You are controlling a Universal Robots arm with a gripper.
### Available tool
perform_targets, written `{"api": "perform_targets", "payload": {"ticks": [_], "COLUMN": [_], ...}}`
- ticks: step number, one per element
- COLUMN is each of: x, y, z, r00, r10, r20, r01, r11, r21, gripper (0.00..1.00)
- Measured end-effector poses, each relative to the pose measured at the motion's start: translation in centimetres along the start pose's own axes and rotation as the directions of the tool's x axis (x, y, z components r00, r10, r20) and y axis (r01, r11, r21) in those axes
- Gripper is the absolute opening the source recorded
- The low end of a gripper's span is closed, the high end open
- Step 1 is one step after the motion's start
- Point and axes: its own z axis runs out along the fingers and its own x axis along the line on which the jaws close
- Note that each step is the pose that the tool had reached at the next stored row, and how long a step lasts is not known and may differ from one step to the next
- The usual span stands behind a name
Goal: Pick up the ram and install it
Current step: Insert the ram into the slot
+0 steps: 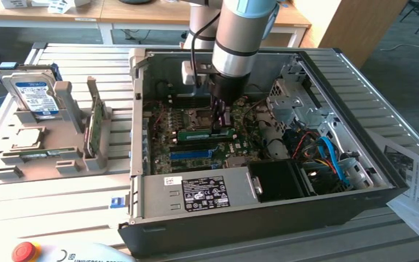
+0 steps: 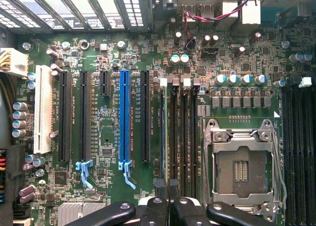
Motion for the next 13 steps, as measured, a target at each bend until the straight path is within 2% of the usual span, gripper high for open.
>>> {"api": "perform_targets", "payload": {"ticks": [13], "x": [0.02], "y": [0.01], "z": [0.19], "r00": [1.0], "r10": [0.0], "r20": [0.0007], "r01": [0.0], "r11": [1.0], "r21": [-0.0001], "gripper": [0.13]}}
